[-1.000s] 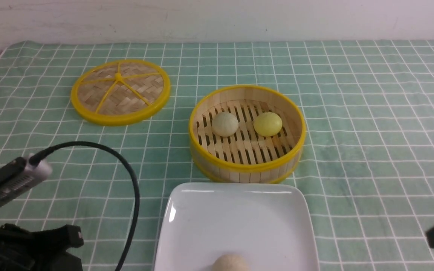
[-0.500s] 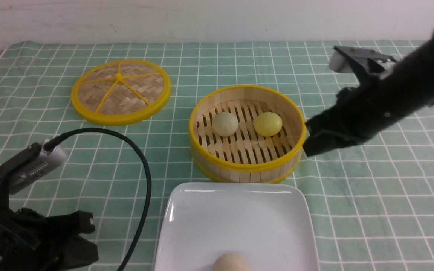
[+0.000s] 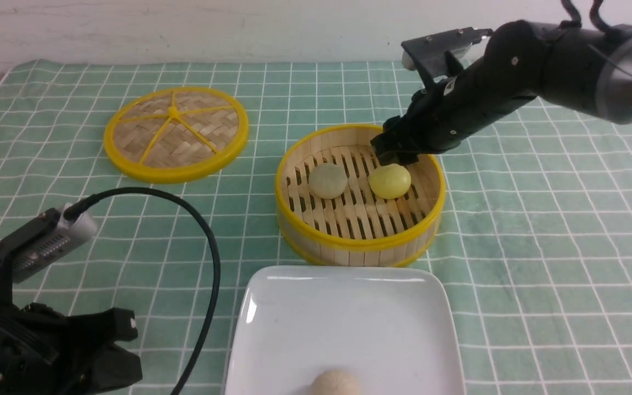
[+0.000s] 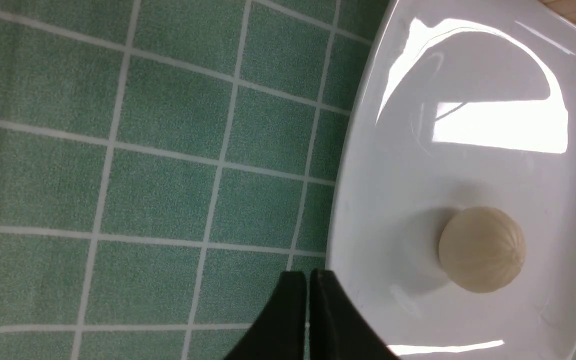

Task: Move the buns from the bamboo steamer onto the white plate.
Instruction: 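Reach toward a bun in the bamboo steamer with the right gripper, then move the steamed bun from the bamboo steamer onto the white plate with the right gripper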

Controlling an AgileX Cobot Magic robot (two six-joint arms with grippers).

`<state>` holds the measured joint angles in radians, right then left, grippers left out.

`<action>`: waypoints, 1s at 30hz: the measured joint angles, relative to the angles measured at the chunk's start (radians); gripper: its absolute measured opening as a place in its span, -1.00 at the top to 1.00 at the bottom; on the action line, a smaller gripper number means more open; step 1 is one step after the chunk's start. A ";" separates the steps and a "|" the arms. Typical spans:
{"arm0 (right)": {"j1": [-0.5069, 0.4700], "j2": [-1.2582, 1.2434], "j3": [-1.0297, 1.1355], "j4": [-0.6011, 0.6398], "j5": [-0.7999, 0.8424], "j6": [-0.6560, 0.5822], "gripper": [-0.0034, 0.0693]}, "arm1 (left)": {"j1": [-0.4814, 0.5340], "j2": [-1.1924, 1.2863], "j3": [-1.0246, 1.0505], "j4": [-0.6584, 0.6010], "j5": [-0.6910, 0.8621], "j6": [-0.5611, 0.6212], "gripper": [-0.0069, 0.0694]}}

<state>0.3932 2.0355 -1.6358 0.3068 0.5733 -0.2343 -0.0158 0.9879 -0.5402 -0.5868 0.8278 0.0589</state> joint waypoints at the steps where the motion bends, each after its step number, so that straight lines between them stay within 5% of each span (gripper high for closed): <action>1: 0.000 0.013 0.000 -0.006 -0.012 0.000 -0.23 | 0.000 0.000 0.000 0.000 0.000 0.000 0.70; 5: 0.000 0.065 0.000 -0.013 -0.032 0.000 -0.16 | 0.000 0.000 0.000 0.001 0.000 0.000 0.69; 13: 0.000 0.020 -0.002 -0.008 0.031 0.001 0.85 | 0.000 0.000 0.000 0.001 0.000 0.000 0.68; 23: 0.007 -0.420 0.117 0.133 0.445 0.001 0.87 | 0.000 0.000 0.000 0.033 -0.001 0.002 0.66; 30: 0.137 -0.547 0.497 0.273 0.328 -0.042 0.86 | 0.000 0.000 0.000 0.046 -0.001 0.002 0.64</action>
<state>0.5298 1.4880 -1.1389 0.5800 0.9012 -0.2766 -0.0158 0.9879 -0.5402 -0.5409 0.8270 0.0611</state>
